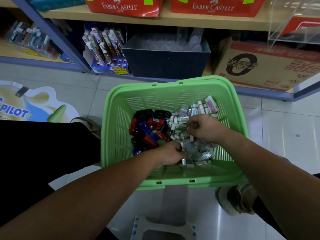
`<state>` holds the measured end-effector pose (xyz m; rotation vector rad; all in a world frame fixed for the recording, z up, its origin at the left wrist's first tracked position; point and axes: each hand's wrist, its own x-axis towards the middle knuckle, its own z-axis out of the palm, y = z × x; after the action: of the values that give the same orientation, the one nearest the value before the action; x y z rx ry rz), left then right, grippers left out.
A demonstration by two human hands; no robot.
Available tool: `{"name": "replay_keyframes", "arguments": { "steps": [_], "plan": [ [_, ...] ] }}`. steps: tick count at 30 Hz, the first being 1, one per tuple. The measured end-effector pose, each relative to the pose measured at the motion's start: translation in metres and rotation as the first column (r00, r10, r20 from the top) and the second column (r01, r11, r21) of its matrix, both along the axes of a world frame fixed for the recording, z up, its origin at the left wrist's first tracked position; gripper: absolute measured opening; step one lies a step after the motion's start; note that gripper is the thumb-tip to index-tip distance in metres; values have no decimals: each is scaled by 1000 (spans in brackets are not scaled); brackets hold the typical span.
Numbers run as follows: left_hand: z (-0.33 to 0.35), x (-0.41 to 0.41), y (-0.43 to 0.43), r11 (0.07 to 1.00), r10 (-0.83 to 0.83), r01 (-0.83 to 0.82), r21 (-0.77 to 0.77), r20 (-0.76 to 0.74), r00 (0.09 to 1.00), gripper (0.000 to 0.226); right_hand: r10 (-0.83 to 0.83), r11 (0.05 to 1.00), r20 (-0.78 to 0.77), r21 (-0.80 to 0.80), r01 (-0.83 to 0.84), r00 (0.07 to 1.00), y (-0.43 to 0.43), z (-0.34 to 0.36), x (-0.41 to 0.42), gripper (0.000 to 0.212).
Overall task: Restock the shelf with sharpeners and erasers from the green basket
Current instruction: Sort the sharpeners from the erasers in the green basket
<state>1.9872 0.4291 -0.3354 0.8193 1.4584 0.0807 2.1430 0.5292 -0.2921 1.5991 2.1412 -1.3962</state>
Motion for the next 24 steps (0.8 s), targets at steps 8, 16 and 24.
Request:
{"name": "replay_keyframes", "arguments": {
  "steps": [8, 16, 24],
  "plan": [
    [10, -6, -6, 945, 293, -266, -190, 135, 947, 34, 185, 983, 133, -36, -182, 974, -15, 12, 4, 31],
    [4, -9, -5, 955, 247, -202, -219, 205, 947, 54, 483, 850, 323, 52, -524, 814, -44, 0, -9, 72],
    [-10, -8, -9, 993, 24, -29, -116, -45, 999, 51, 504, 801, 497, 37, -597, 707, -41, -7, -10, 101]
  ]
}}
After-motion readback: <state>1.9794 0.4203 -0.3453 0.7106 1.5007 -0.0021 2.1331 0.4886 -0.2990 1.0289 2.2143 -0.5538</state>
